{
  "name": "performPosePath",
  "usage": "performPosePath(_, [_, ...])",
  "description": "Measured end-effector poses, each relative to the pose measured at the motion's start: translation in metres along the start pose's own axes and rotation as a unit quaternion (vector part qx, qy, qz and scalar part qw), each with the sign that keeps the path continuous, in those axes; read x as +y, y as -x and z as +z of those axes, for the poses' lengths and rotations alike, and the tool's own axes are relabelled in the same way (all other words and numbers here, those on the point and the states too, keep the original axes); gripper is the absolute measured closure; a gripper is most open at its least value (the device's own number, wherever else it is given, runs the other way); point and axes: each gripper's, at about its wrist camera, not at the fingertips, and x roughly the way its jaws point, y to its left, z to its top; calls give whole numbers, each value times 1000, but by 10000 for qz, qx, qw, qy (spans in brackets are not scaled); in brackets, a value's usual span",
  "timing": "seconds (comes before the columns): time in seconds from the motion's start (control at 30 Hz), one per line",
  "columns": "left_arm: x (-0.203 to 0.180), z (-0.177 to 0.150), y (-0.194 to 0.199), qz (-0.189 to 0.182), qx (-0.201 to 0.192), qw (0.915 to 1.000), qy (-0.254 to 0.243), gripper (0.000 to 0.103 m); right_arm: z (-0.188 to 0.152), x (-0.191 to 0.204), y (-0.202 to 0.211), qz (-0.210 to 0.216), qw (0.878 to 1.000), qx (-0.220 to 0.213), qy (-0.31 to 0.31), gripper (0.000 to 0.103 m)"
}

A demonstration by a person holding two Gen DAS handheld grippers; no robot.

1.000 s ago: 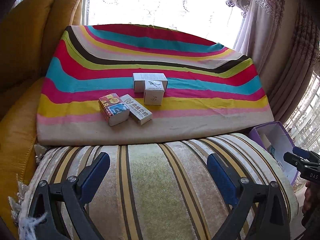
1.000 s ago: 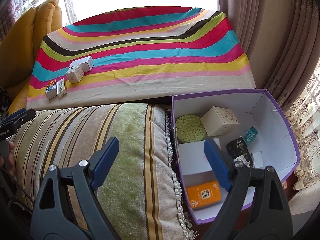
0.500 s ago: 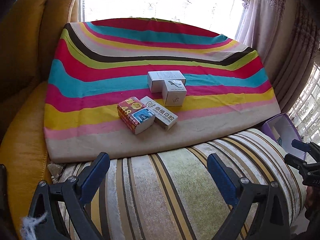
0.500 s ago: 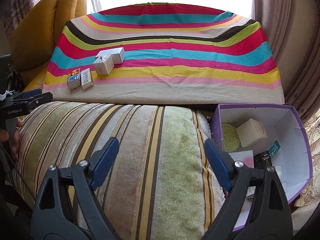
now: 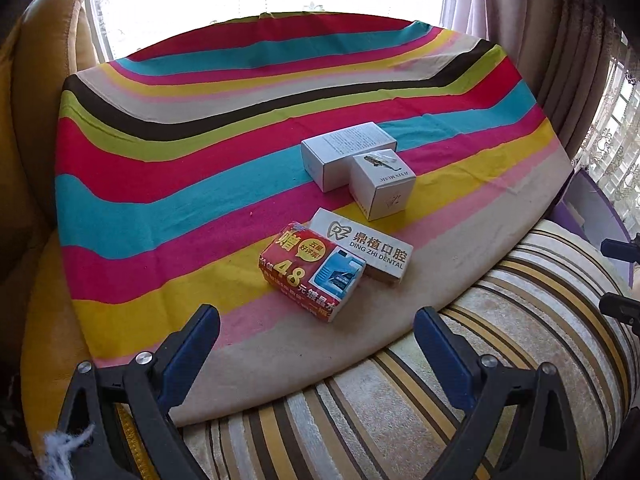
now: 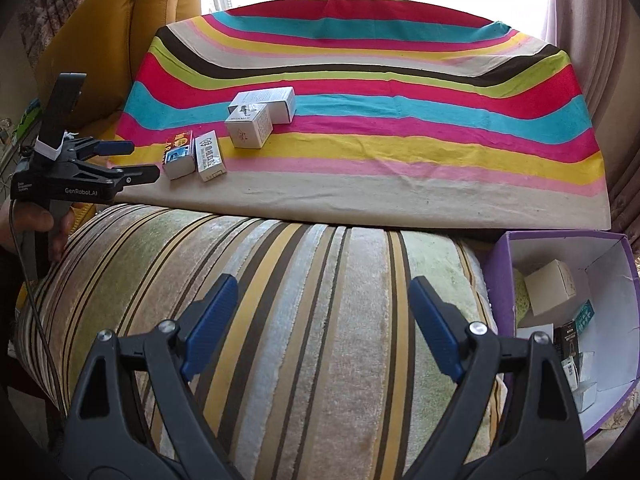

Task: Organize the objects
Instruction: 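Move both open grippers back to the remaining boxes on the cushion, then grasp the red printed box with the left gripper while the right grasps the DING ZHI DENTAL box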

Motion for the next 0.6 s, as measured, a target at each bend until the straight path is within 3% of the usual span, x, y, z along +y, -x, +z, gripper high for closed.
performPosePath(0.4, [13,20,-36,-86,223,9977,-641,6,20,25,-27,210,9995,205,92,14])
performPosePath(0.43, [13,21,-39,-81,241,9973,-693,8,22,26,-30,202,9995,231,96,14])
performPosePath(0.57, [14,25,-49,-227,404,9961,-754,38,28,30,-39,196,9993,298,122,14])
performPosePath(0.6, [11,25,-51,-268,413,9959,-753,40,29,31,-41,199,9992,310,126,14])
